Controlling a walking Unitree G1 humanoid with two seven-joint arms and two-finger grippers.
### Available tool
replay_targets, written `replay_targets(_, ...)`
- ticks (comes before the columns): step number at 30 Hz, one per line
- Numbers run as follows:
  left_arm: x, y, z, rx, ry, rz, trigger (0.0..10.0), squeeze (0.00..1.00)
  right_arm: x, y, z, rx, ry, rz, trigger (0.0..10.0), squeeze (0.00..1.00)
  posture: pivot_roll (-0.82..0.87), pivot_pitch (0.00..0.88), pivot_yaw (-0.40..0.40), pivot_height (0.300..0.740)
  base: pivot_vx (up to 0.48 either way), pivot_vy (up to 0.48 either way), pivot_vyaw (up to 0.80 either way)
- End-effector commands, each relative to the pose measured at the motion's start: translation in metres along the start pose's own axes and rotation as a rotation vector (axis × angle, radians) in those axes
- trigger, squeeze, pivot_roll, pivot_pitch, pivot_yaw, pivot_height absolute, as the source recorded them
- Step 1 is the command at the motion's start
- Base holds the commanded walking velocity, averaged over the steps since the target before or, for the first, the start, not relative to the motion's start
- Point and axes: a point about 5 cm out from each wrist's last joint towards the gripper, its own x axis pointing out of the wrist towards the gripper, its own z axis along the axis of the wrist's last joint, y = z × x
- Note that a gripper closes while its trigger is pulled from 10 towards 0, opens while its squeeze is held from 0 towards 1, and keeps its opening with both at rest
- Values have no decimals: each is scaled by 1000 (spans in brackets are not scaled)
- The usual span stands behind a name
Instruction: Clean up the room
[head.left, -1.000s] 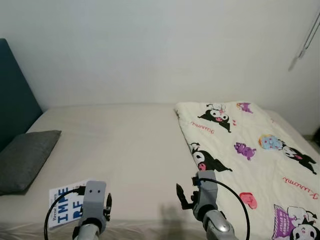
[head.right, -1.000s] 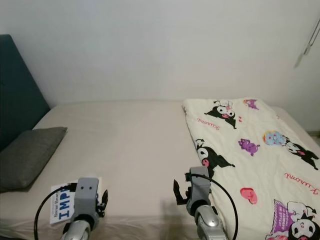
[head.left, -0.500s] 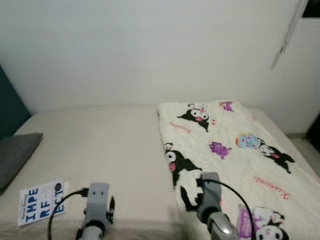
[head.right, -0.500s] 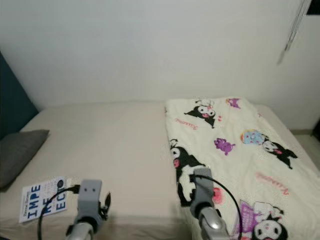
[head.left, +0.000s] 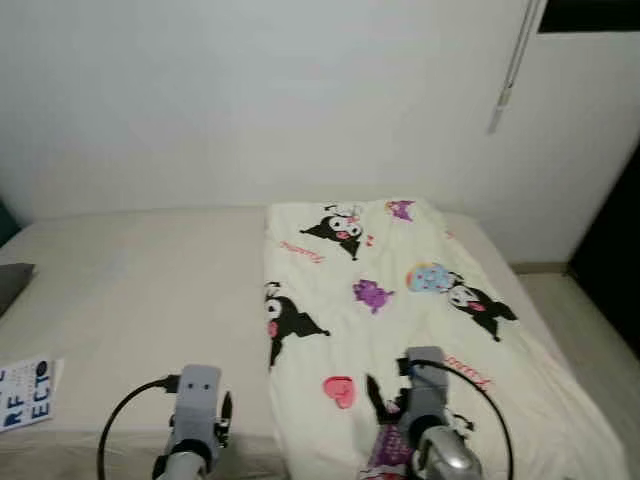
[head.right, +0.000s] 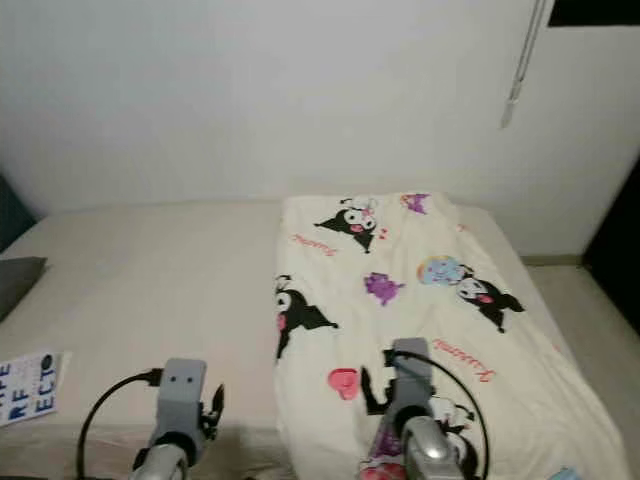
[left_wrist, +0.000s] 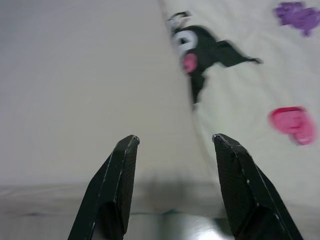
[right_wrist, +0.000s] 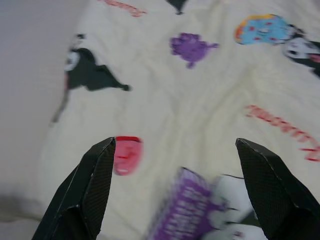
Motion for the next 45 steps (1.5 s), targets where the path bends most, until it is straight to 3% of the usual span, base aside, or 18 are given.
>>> replay_targets(1, -3, 3, -7, 9, 32, 10, 10000, 0, 0, 7, -3, 13, 12, 15, 10000, 0, 9, 85, 14, 740, 0, -450, 0)
replay_targets(45, -1, 1, -4, 18, 33, -9, 10000, 0, -2, 6, -5, 13, 21, -7, 10000, 0, 8, 112, 19, 740, 0, -452, 0)
